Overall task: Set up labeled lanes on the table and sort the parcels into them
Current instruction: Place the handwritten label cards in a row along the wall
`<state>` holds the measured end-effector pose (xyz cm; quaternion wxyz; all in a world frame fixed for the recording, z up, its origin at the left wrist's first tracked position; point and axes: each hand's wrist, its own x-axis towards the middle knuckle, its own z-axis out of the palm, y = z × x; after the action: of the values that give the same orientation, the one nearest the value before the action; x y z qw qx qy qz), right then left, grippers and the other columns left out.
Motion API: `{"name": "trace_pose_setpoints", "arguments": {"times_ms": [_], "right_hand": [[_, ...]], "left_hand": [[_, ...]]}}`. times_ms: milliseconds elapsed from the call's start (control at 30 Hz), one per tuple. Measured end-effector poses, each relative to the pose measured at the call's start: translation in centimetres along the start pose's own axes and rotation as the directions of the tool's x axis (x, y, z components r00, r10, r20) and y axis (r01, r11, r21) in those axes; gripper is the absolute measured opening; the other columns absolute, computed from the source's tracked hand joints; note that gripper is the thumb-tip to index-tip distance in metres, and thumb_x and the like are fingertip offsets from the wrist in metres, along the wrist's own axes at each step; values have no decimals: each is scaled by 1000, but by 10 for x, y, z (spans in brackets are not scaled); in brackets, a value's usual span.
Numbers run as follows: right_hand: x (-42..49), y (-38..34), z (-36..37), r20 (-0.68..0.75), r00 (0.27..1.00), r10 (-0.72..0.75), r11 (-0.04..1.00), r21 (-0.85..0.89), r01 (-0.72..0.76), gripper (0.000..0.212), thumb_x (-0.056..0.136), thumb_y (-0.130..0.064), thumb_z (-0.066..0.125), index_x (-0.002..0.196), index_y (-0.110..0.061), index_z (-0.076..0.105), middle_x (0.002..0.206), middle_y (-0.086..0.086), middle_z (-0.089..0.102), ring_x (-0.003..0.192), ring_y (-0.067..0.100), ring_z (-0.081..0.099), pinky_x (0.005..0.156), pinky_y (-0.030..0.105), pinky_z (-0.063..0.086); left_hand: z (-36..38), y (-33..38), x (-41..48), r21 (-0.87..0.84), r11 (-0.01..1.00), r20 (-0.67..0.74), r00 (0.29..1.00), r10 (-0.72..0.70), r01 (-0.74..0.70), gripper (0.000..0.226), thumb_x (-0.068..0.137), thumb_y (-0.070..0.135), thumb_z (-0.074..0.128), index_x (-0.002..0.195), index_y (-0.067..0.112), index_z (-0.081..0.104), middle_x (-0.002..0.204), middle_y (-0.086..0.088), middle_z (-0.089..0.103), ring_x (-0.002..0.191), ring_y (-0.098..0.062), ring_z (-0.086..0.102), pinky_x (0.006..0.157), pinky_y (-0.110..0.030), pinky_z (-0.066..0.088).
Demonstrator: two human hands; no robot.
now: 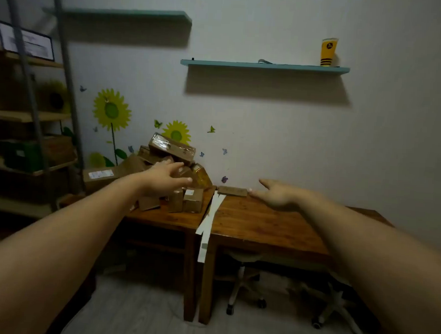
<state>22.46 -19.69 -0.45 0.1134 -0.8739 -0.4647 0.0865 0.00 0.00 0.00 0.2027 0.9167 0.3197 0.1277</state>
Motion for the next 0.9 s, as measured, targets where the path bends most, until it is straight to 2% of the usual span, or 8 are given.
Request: {"name": "trace_pose_setpoints", "arguments": {"times_ms": [267, 400, 533, 600, 700, 767, 833, 900], "right_hand": [[128, -64, 12, -48, 997, -58, 998, -29, 57, 78, 92, -67, 33, 153, -22, 14, 159, 8, 18, 144, 31, 20, 117, 46, 20], [195, -75, 19, -80, 993, -92, 995, -38, 90, 78, 91, -66, 34, 153, -21, 15, 158, 8, 22, 143, 29, 23, 114, 43, 23], [272, -76, 25, -92, 988, -126, 990, -79, 119, 79, 90, -68, 33, 153, -24, 14, 159, 6, 19, 144, 29, 21, 116, 45, 23], [314, -72, 23, -117, 982, -146, 985, -108, 133, 79, 89, -70, 31, 152, -25, 14, 159, 6, 19, 144, 28, 21, 114, 45, 22], [382, -65, 16, -159, 974, -163, 983, -112, 146, 79, 90, -70, 29, 152, -24, 14, 159, 6, 19, 144, 29, 21, 113, 45, 22], [428, -61, 12, -164, 974, -158, 986, -86, 145, 79, 90, -69, 29, 152, -24, 14, 159, 7, 17, 142, 30, 27, 111, 45, 26], [471, -60, 11, -152, 977, -151, 988, -67, 142, 79, 90, -70, 30, 152, -24, 14, 160, 7, 17, 133, 32, 42, 106, 43, 34], [509, -62, 15, -137, 979, -149, 988, -53, 143, 79, 90, -70, 30, 152, -23, 15, 159, 7, 18, 128, 31, 47, 103, 42, 38]], "left_hand": [[-40, -97, 111, 57, 996, 2, 998, -65, 64, 77, 85, 63, 47, 149, 33, 15, 159, -7, 4, 145, -31, 0, 116, -52, 6], [-41, -127, 167, 51, 996, 5, 998, -68, 68, 78, 85, 62, 49, 149, 33, 15, 158, -8, 9, 144, -31, 8, 115, -53, 13], [-39, -156, 223, 100, 990, 22, 994, -106, 103, 77, 85, 60, 50, 149, 32, 16, 159, -6, 5, 145, -29, 5, 116, -49, 10], [-47, -169, 256, 138, 985, -12, 994, -105, 106, 76, 87, 58, 50, 149, 29, 18, 158, -6, 9, 144, -28, 10, 115, -45, 13], [-62, -184, 311, 100, 990, -74, 993, -88, 95, 68, 89, 50, 52, 147, 26, 27, 151, -8, 28, 136, -27, 30, 108, -38, 26], [-68, -194, 349, 73, 992, -95, 991, -96, 103, 66, 89, 48, 54, 146, 25, 29, 146, -8, 35, 129, -25, 39, 100, -35, 34], [-67, -205, 381, 33, 994, -110, 989, -104, 108, 65, 89, 46, 55, 145, 25, 30, 145, -7, 35, 125, -24, 42, 93, -31, 35], [-61, -219, 410, 41, 992, -106, 988, -113, 118, 66, 89, 48, 54, 147, 29, 26, 151, -7, 28, 133, -26, 34, 102, -36, 31]]}}
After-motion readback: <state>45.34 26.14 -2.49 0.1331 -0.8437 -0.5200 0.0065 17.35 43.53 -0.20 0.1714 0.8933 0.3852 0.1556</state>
